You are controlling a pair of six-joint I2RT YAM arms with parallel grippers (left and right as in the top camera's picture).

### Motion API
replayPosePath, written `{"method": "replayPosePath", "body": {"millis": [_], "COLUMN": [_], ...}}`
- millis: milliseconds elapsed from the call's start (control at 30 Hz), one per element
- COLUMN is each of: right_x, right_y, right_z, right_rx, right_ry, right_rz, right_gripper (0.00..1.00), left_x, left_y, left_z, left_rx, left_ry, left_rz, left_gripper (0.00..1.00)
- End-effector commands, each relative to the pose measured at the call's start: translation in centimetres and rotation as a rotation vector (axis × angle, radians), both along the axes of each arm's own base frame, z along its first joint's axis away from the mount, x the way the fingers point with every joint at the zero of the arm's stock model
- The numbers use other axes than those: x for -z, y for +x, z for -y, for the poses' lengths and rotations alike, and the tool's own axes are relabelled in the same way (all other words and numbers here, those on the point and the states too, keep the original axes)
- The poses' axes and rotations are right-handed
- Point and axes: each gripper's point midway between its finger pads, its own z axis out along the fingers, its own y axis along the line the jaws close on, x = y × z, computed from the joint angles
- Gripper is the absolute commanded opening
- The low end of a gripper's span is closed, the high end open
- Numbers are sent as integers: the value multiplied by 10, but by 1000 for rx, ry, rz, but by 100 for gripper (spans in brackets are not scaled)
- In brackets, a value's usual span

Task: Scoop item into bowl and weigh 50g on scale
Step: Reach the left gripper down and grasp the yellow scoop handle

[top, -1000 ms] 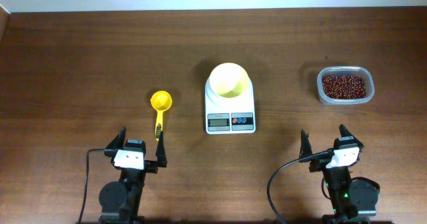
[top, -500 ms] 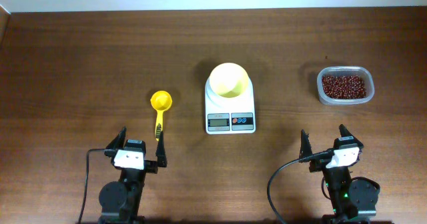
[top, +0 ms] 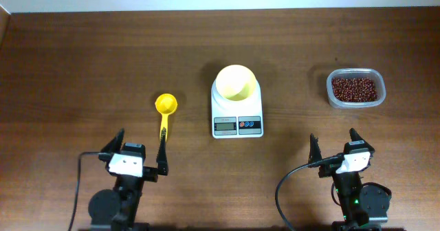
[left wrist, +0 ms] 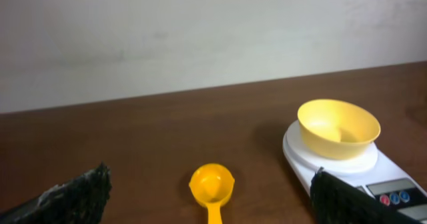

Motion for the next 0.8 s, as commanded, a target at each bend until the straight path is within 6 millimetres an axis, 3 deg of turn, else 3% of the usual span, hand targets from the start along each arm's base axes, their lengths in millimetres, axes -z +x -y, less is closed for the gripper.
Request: {"method": "replayPosePath", "body": {"millis": [0,167,367,433,567,767], "right_x": [2,2,2,2,2,2], "right_y": [-1,-1,-1,-1,-1,-1], "right_z": [-4,-4,-4,-4,-4,-4], "right_rx": [-20,-20,-20,-21,-20,-20], "right_ry": [5,5,5,5,5,5], "right_rz": [-2,-3,-3,-2,-3,-3], "right_gripper": [99,99,99,99,99,99], "left_x": [-32,-56,-52,-35,33,111], "left_y": [2,30,94,112,140,148], "left_z": [-1,0,2,3,3,3], "left_rx": [5,30,58,72,90,103], "left_ry": [84,147,159,159,157,157], "left_rz": [-37,-286,-661,-820,-1132,-1344], "left_gripper": [99,99,99,99,99,99]}}
